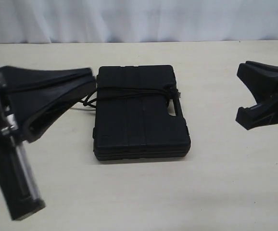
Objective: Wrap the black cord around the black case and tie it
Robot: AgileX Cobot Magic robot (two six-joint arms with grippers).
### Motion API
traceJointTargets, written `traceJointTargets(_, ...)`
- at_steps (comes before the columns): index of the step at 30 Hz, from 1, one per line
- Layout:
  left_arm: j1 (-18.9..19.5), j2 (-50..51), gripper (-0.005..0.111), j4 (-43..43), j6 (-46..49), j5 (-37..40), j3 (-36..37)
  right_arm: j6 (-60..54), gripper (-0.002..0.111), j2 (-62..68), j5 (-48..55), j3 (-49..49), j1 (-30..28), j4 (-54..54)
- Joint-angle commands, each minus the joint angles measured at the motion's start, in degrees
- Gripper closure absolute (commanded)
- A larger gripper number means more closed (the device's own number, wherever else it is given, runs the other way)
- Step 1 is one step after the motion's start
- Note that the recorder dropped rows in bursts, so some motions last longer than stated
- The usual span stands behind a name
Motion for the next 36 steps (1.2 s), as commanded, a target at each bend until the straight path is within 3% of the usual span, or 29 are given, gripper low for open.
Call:
traceJointTargets(1,-0.34,-9.83,0.107,-8.29,-0.04,-0.91,9.39,-0.49,0.104,-1.47,-0.91,1.44,0.06,-0.21)
traceJointTargets(7,-0.34,-25.21,0.107,-14.42,-0.04,-0.68,23.14,-0.49,0.104,-7.75,-0.91,8.30,0.06,-0.21)
traceJointTargets(8,-0.34,-27.44,0.107,-15.20,-0.04,1.44,23.14,-0.49,0.104,-8.78,-0.91,9.91,0.06,-0.21)
traceJointTargets(10,0.09,-32.04,0.107,-16.02,-0.04,12.89,23.14,-0.49,0.104,-10.72,-0.91,13.17,0.06,-0.21)
traceJointTargets(13,2.67,-37.19,0.107,-20.03,-0.04,21.45,23.14,-0.49,0.104,-13.78,-0.91,19.69,0.06,1.65)
traceJointTargets(14,4.13,-38.77,0.107,-20.34,-0.04,23.64,23.14,-0.49,0.104,-15.02,-0.91,20.23,0.06,3.14)
traceJointTargets(16,8.07,-41.61,0.107,-20.33,-0.04,26.75,23.14,-0.49,0.104,-18.38,10.65,20.23,0.06,7.38)
traceJointTargets(21,21.05,-46.28,0.107,-21.17,-0.04,28.81,23.14,-0.17,0.104,-27.08,30.65,20.23,-0.33,17.86)
traceJointTargets(28,38.01,-46.28,0.107,-22.75,-0.04,28.62,23.14,0.29,0.104,-42.66,34.77,20.23,-0.33,17.46)
traceJointTargets(31,41.01,-46.28,0.107,-23.34,-0.04,28.62,23.14,0.29,0.104,-49.47,34.77,20.23,-0.33,17.46)
traceJointTargets(36,41.67,-46.28,0.107,-28.21,-0.04,28.62,23.14,0.42,0.104,-49.47,32.34,20.23,-5.06,16.28)
